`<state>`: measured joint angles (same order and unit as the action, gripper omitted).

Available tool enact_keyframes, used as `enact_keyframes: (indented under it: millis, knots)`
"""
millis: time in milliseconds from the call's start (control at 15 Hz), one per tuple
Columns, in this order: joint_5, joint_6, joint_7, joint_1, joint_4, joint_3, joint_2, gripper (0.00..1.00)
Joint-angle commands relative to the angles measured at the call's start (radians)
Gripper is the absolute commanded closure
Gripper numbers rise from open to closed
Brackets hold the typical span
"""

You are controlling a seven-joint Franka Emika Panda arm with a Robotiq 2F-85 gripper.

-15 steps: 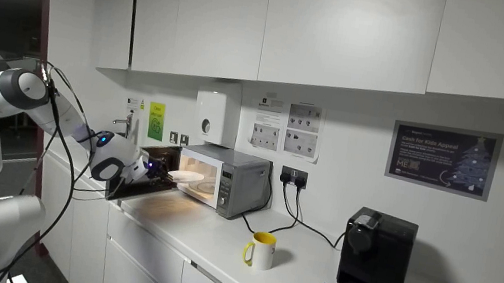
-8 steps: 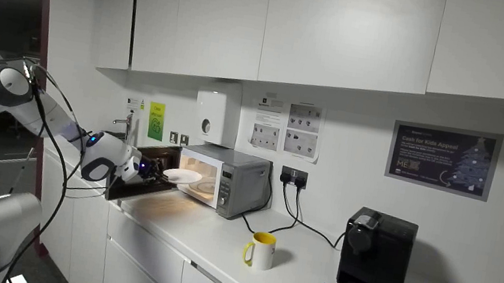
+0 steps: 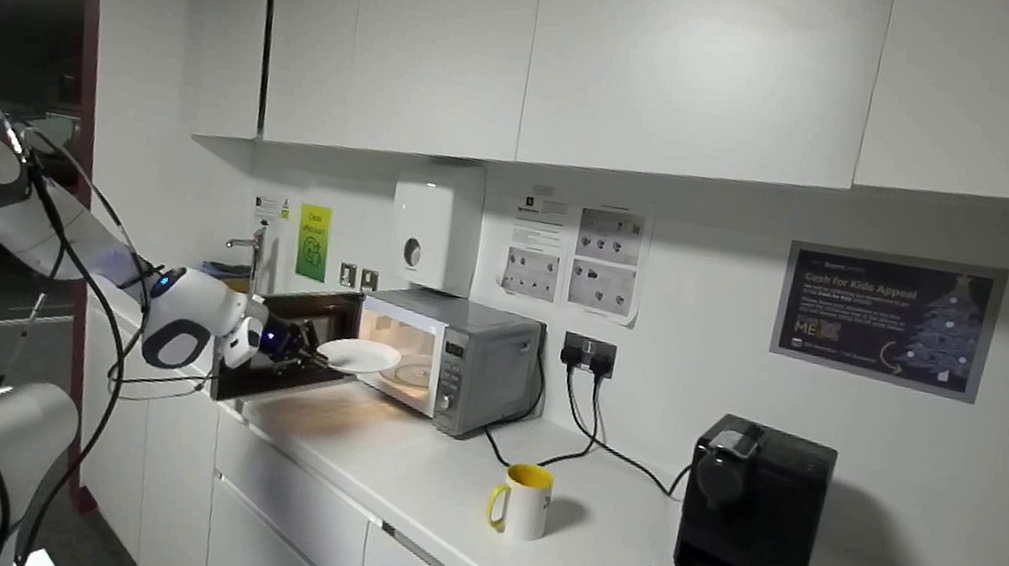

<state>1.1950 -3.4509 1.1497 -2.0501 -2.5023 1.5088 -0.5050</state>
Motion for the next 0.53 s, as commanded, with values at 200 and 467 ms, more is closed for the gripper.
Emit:
enact_keyframes:
  millis: [200,467]
  knots:
    - [0.08,-0.022,0.066,-0.124,-0.08,0.095,-0.115,0.99]
    - [0.129,-0.021,0.051,-0.138,-0.113,0.099,-0.148,0.99]
